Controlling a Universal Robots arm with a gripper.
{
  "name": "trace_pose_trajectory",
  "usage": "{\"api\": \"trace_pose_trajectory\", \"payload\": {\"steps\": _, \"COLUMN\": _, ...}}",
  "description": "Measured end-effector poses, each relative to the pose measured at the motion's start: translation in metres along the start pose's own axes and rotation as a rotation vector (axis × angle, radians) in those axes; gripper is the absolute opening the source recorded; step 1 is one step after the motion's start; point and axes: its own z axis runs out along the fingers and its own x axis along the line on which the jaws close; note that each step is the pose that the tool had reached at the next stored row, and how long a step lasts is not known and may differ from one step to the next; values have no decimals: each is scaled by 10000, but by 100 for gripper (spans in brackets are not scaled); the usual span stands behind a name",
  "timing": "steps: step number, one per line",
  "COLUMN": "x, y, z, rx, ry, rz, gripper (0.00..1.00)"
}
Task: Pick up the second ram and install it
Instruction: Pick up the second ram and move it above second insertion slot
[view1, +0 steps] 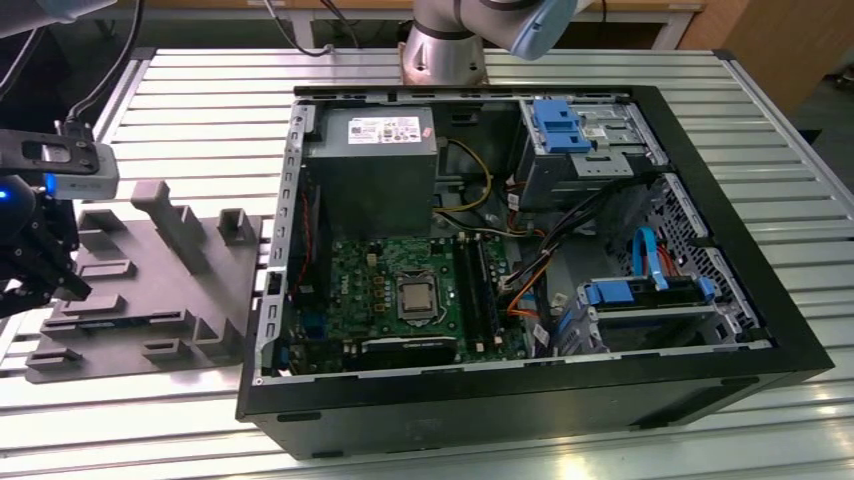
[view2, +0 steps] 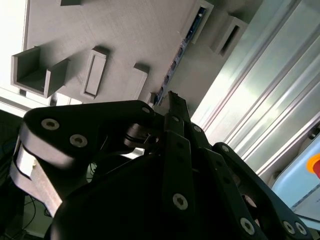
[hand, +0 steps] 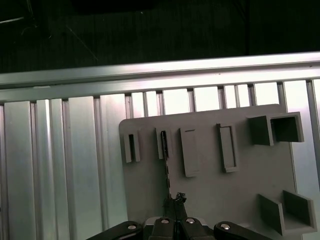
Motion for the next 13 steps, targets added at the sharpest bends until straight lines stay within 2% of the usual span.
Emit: {"api": "trace_pose_trajectory", "payload": {"steps": 13, "x": 1, "y": -1, "z": 35, "rx": -1, "ry": 1, "rz": 0, "gripper": 11}}
